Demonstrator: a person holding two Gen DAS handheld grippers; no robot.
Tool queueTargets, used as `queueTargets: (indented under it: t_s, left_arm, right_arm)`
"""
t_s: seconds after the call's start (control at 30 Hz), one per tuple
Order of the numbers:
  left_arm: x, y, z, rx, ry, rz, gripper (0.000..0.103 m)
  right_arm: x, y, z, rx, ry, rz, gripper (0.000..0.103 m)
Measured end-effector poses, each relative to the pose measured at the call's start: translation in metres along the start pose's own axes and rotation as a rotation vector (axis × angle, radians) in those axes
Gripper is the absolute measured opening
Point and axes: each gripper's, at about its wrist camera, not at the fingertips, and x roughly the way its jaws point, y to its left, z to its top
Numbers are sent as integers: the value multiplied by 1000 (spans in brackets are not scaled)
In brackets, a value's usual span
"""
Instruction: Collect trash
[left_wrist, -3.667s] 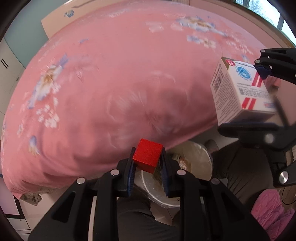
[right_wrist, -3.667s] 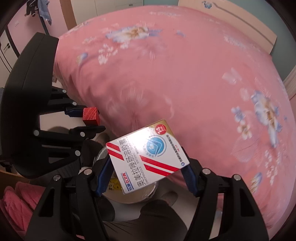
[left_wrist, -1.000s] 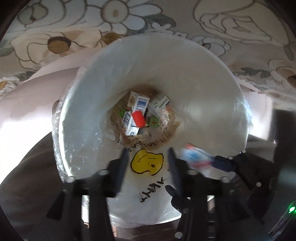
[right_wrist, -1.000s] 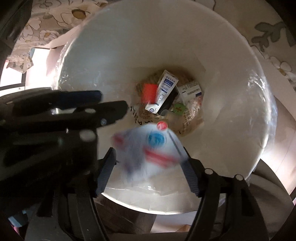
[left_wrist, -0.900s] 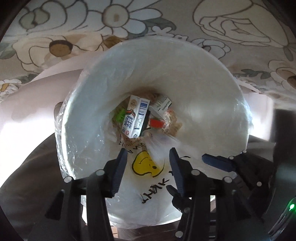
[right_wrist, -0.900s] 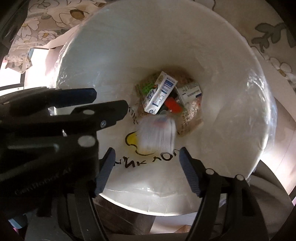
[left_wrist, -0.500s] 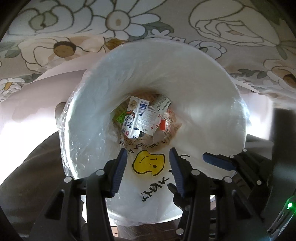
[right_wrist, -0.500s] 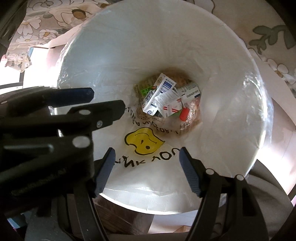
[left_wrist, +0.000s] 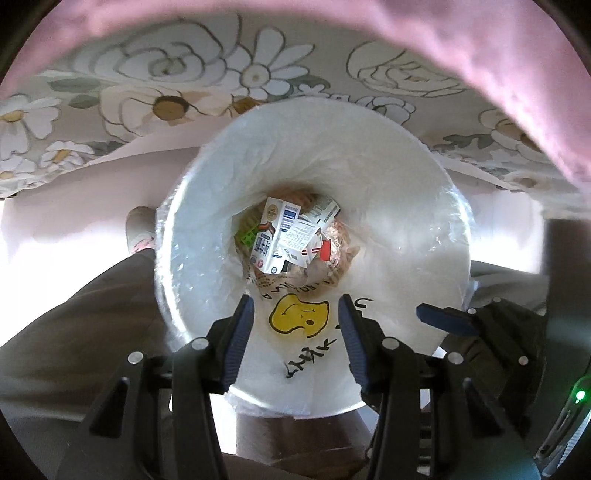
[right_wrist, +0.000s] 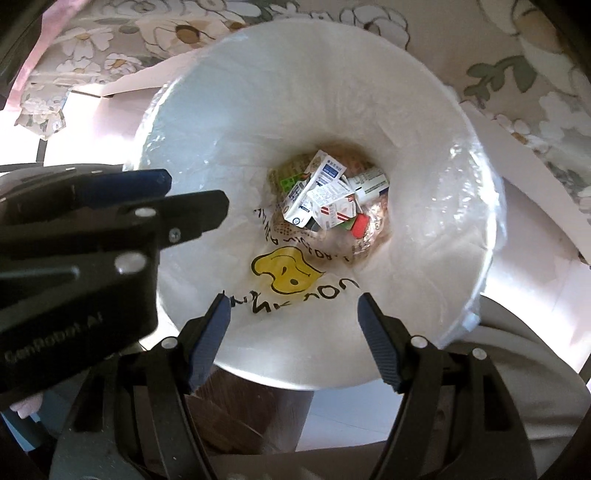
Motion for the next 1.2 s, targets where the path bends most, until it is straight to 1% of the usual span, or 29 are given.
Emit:
queueTargets:
  t_s: [0.17, 0.27, 0.3, 0.37, 0.5, 0.63, 0.67, 0.7, 0.77, 0.87, 0.93, 1.0, 1.1, 1.2]
  left_arm:
    - [-24, -2, -8, 18, -54, 15, 50]
    - [-43, -4, -13, 52, -105, 56, 50]
    - [-53, -4, -15, 66, -130, 67, 50]
    - [-67, -5, -17, 74, -158, 68, 50]
    - [-107, -9, -25, 108, -244, 75, 50]
    - [-147, -15, -36, 140, -328, 92, 50]
    - [-156, -16, -38, 147, -351, 92, 52]
    - [-168, -19, -42, 156, -378, 98, 57]
    - [-194, -23, -53, 182, -454, 114, 60]
    - [-224, -33, -72, 223, -543, 141, 62]
    - [-240, -38, -84, 244, -588, 146, 64]
    - [-256, -45, -100, 268, -636, 159, 69]
    - [-273, -52, -122, 299, -696, 178, 74]
    - [-286, -55, -141, 316, -736, 187, 79]
  right_arm:
    - [-19, 5, -6, -20, -41, -40, 71]
    - [-41, 8, -9, -39, -88, -63, 71]
    - [-51, 10, -11, -50, -109, -75, 71]
    - [-69, 14, -14, -77, -156, -101, 71]
    - [-109, 26, -23, -132, -240, -154, 71]
    - [-152, 40, -38, -176, -332, -234, 71]
    - [-162, 43, -42, -184, -353, -243, 71]
    - [-176, 47, -49, -192, -384, -257, 71]
    - [-193, 52, -57, -199, -420, -269, 71]
    - [-220, 61, -72, -213, -479, -286, 71]
    - [-238, 67, -85, -216, -521, -291, 71]
    - [-252, 69, -98, -211, -552, -286, 71]
    - [-269, 73, -118, -204, -603, -287, 71]
    - [-284, 78, -142, -199, -659, -299, 76]
